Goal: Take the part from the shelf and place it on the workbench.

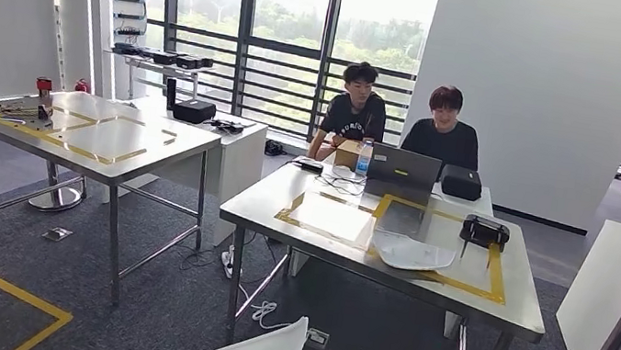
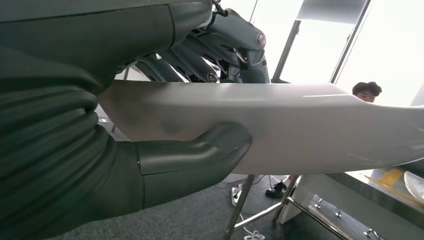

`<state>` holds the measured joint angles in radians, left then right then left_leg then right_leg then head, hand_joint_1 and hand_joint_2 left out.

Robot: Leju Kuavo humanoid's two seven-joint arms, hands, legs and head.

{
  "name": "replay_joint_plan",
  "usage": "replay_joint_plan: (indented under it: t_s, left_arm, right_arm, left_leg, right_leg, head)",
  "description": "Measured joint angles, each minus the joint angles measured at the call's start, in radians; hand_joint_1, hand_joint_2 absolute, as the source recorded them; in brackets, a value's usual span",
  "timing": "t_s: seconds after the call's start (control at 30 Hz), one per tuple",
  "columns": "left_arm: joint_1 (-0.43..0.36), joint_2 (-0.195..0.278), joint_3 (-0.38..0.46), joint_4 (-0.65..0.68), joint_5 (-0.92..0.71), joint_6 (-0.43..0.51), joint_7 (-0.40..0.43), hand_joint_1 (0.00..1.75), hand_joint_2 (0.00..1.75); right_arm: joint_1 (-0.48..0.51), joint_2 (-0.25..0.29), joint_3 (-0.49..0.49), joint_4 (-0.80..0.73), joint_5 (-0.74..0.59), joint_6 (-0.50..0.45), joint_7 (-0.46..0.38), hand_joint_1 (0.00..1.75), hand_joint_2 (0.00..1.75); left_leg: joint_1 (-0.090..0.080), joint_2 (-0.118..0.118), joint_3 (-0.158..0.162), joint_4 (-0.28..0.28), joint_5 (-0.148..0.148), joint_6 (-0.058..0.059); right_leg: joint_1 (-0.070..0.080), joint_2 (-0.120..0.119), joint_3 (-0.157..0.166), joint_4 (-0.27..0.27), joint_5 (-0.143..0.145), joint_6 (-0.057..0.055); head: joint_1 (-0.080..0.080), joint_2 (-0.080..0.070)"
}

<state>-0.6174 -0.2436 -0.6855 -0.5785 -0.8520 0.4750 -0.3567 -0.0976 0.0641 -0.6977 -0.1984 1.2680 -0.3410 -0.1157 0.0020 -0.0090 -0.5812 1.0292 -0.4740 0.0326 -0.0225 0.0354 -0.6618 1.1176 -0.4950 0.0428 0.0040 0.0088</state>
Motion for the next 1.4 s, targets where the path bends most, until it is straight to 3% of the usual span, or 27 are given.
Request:
replay_joint_plan:
  t_s: [0.07, 0.1, 0.13, 0.17, 0.23, 0.3, 0.33, 0.4, 0.47, 0.57, 0.6, 0.63, 0.67, 0.77, 0.83, 0.9, 0.97, 1.03, 1.1, 1.13, 1.17, 1.2, 1.27, 1.33, 1.4]
  left_arm:
    - [0.000, 0.001, 0.000, 0.003, 0.001, -0.001, 0.000, 1.75, 1.75]
    - [0.000, 0.002, 0.000, 0.005, 0.001, -0.002, 0.000, 1.75, 1.75]
    - [0.000, 0.002, 0.000, 0.006, 0.001, -0.003, 0.000, 1.75, 1.75]
    - [0.000, 0.002, 0.000, 0.006, 0.001, -0.004, 0.000, 1.75, 1.75]
    - [-0.002, 0.001, 0.000, 0.006, 0.001, -0.004, 0.000, 1.75, 1.75]
    - [-0.004, 0.001, 0.000, 0.006, 0.001, -0.004, 0.000, 1.75, 1.75]
    - [-0.005, 0.001, 0.000, 0.006, 0.001, -0.004, -0.001, 1.75, 1.75]
    - [-0.006, -0.001, 0.000, 0.006, 0.001, -0.004, -0.001, 1.75, 1.75]
    - [-0.009, -0.002, 0.000, 0.004, 0.001, -0.004, -0.001, 1.75, 1.75]
    - [-0.008, 0.001, 0.000, 0.007, 0.001, -0.004, -0.001, 1.75, 1.75]
    - [-0.005, 0.003, 0.000, 0.008, 0.001, -0.004, 0.000, 1.75, 1.75]
    - [-0.004, 0.005, 0.000, 0.009, 0.001, -0.004, 0.000, 1.75, 1.75]
    - [-0.003, 0.006, 0.000, 0.010, 0.001, -0.004, 0.000, 1.75, 1.75]
    - [-0.004, 0.007, 0.000, 0.009, 0.001, -0.004, -0.001, 1.75, 1.75]
    - [-0.005, 0.007, 0.000, 0.009, 0.002, -0.005, -0.002, 1.75, 1.75]
    - [-0.006, 0.005, 0.000, 0.009, 0.007, -0.009, -0.008, 1.75, 1.75]
    - [-0.008, 0.000, 0.000, 0.008, 0.015, -0.016, -0.014, 1.75, 1.75]
    - [-0.010, -0.003, 0.000, 0.009, 0.019, -0.022, -0.019, 1.75, 1.75]
    - [-0.011, -0.002, 0.000, 0.011, 0.021, -0.028, -0.021, 1.75, 1.75]
    - [-0.011, -0.001, 0.000, 0.012, 0.021, -0.032, -0.021, 1.75, 1.75]
    - [-0.012, -0.001, 0.000, 0.013, 0.022, -0.035, -0.022, 1.75, 1.75]
    - [-0.013, -0.001, 0.000, 0.014, 0.023, -0.038, -0.023, 1.75, 1.75]
    - [-0.019, -0.001, 0.000, 0.014, 0.023, -0.046, -0.025, 1.75, 1.75]
    - [-0.028, -0.001, 0.000, 0.017, 0.023, -0.060, -0.032, 1.75, 1.75]
    - [-0.034, -0.004, 0.000, 0.021, 0.021, -0.070, -0.042, 1.75, 1.75]
  right_arm:
    - [-0.004, -0.001, 0.000, 0.000, 0.000, 0.000, 0.000, 0.00, 0.00]
    - [-0.003, -0.001, 0.000, 0.000, 0.000, 0.000, 0.000, 0.00, 0.00]
    - [-0.002, -0.001, 0.000, 0.000, 0.000, 0.000, 0.000, 0.00, 0.00]
    - [-0.001, -0.001, 0.000, 0.000, 0.000, 0.000, 0.000, 0.00, 0.00]
    - [-0.003, -0.002, 0.000, 0.000, 0.000, 0.000, 0.000, 0.00, 0.00]
    - [-0.006, -0.003, 0.000, 0.000, 0.000, 0.000, 0.000, 0.00, 0.00]
    - [-0.007, -0.003, 0.000, 0.000, 0.000, 0.000, 0.000, 0.00, 0.00]
    - [-0.005, -0.003, -0.001, 0.000, 0.000, 0.000, 0.000, 0.00, 0.00]
    - [-0.006, -0.003, -0.001, 0.000, 0.000, 0.000, 0.000, 0.00, 0.00]
    - [-0.007, -0.003, -0.001, 0.000, 0.000, 0.000, 0.000, 0.00, 0.00]
    - [-0.006, -0.003, -0.001, 0.000, 0.000, 0.000, 0.000, 0.00, 0.00]
    - [-0.005, -0.003, -0.001, 0.000, 0.000, 0.000, 0.000, 0.00, 0.00]
    - [-0.004, -0.003, -0.001, 0.000, 0.000, 0.000, 0.000, 0.00, 0.00]
    - [-0.005, -0.003, -0.001, 0.000, 0.000, 0.000, 0.000, 0.00, 0.00]
    - [-0.005, -0.003, -0.001, 0.000, 0.000, 0.000, 0.000, 0.00, 0.00]
    - [-0.001, -0.003, -0.001, 0.000, 0.000, 0.000, 0.000, 0.00, 0.00]
    - [0.003, -0.002, -0.001, 0.000, 0.000, 0.000, -0.001, 0.00, 0.00]
    - [-0.001, -0.002, -0.001, 0.000, 0.000, 0.000, -0.001, 0.00, 0.00]
    - [-0.005, -0.002, -0.001, 0.000, 0.002, 0.000, 0.001, 0.00, 0.00]
    - [-0.005, -0.002, -0.001, 0.000, 0.004, 0.001, 0.003, 0.00, 0.00]
    - [-0.005, -0.002, -0.001, 0.000, 0.006, 0.002, 0.005, 0.00, 0.00]
    - [-0.006, -0.003, -0.001, 0.000, 0.007, 0.003, 0.007, 0.00, 0.00]
    - [-0.011, -0.003, -0.001, 0.000, 0.008, 0.003, 0.009, 0.00, 0.00]
    - [-0.015, -0.003, -0.001, 0.000, 0.005, 0.003, 0.011, 0.00, 0.00]
    - [-0.011, -0.003, -0.002, 0.000, -0.001, 0.002, 0.009, 0.00, 0.00]
  left_leg:
    - [-0.003, 0.018, -0.001, 0.000, -0.002, 0.005]
    - [-0.004, 0.028, -0.001, 0.000, -0.002, 0.006]
    - [-0.005, 0.036, 0.000, 0.001, -0.003, 0.007]
    - [-0.006, 0.044, 0.000, 0.001, -0.005, 0.007]
    - [-0.008, 0.059, 0.003, 0.003, -0.008, 0.004]
    - [-0.013, 0.070, 0.005, 0.004, -0.012, -0.004]
    - [-0.015, 0.076, 0.006, 0.004, -0.013, -0.010]
    - [-0.015, 0.085, 0.009, 0.003, -0.017, -0.021]
    - [-0.013, 0.062, -0.004, 0.037, -0.042, -0.034]
    - [-0.006, 0.019, -0.086, 0.216, -0.130, -0.047]
    - [-0.004, 0.016, -0.111, 0.267, -0.145, -0.049]
    - [-0.003, 0.015, -0.122, 0.286, -0.141, -0.050]
    - [-0.002, 0.013, -0.114, 0.264, -0.118, -0.050]
    - [0.004, -0.016, -0.024, 0.071, -0.025, -0.045]
    - [0.003, -0.034, 0.004, 0.012, -0.013, -0.039]
    - [0.000, -0.025, 0.004, 0.008, -0.009, -0.027]
    - [0.002, -0.013, 0.005, 0.002, -0.003, -0.013]
    - [0.003, 0.003, 0.006, -0.001, -0.001, -0.004]
    - [0.001, 0.021, 0.005, -0.001, -0.003, 0.000]
    - [0.001, 0.030, 0.005, 0.000, -0.004, 0.001]
    - [0.001, 0.039, 0.006, 0.000, -0.004, 0.001]
    - [0.001, 0.047, 0.007, 0.001, -0.006, 0.000]
    - [-0.003, 0.060, 0.008, 0.003, -0.010, -0.007]
    - [-0.008, 0.071, 0.010, 0.005, -0.015, -0.017]
    - [-0.011, 0.081, 0.013, 0.003, -0.018, -0.028]
  right_leg:
    - [0.002, -0.022, -0.065, 0.134, -0.058, 0.003]
    - [0.002, -0.024, -0.085, 0.175, -0.068, 0.004]
    - [0.002, -0.026, -0.086, 0.179, -0.060, 0.003]
    - [0.002, -0.030, -0.066, 0.142, -0.034, 0.001]
    - [0.008, -0.060, 0.007, 0.003, 0.026, -0.007]
    - [0.017, -0.086, 0.051, -0.085, 0.049, -0.018]
    - [0.021, -0.090, 0.054, -0.096, 0.047, -0.023]
    - [0.018, -0.072, 0.054, -0.100, 0.051, -0.033]
    - [0.010, -0.057, 0.057, -0.106, 0.056, -0.044]
    - [0.005, -0.033, 0.057, -0.108, 0.058, -0.054]
    - [0.005, -0.023, 0.057, -0.108, 0.058, -0.055]
    - [0.005, -0.013, 0.057, -0.107, 0.058, -0.054]
    - [0.004, -0.003, 0.057, -0.106, 0.058, -0.054]
    - [0.003, 0.026, 0.054, -0.098, 0.057, -0.043]
    - [0.003, 0.040, 0.048, -0.095, 0.058, -0.030]
    - [-0.001, 0.049, 0.044, -0.098, 0.063, -0.017]
    - [-0.001, 0.022, 0.032, -0.076, 0.048, -0.007]
    - [0.001, -0.015, -0.014, 0.021, -0.005, 0.000]
    - [0.001, -0.026, -0.077, 0.152, -0.058, 0.004]
    - [0.001, -0.027, -0.094, 0.186, -0.062, 0.005]
    - [0.001, -0.029, -0.089, 0.177, -0.047, 0.005]
    - [0.001, -0.034, -0.064, 0.129, -0.016, 0.004]
    - [0.005, -0.065, 0.010, -0.013, 0.040, -0.002]
    - [0.011, -0.083, 0.045, -0.087, 0.056, -0.014]
    - [0.012, -0.070, 0.043, -0.092, 0.054, -0.026]
  head:
    - [0.003, 0.000]
    - [0.003, 0.000]
    - [0.003, 0.000]
    - [0.002, 0.000]
    - [0.001, 0.000]
    - [-0.001, 0.000]
    - [-0.002, 0.000]
    - [-0.002, 0.000]
    - [-0.004, 0.000]
    - [-0.006, 0.000]
    - [-0.007, 0.000]
    - [-0.008, 0.000]
    - [-0.008, 0.000]
    - [-0.009, 0.000]
    - [-0.008, 0.000]
    - [-0.007, 0.000]
    - [-0.004, 0.000]
    - [0.000, 0.000]
    - [0.001, 0.000]
    - [0.000, 0.000]
    - [-0.001, 0.000]
    - [-0.002, 0.000]
    - [-0.004, 0.000]
    - [-0.005, 0.000]
    - [-0.006, 0.000]
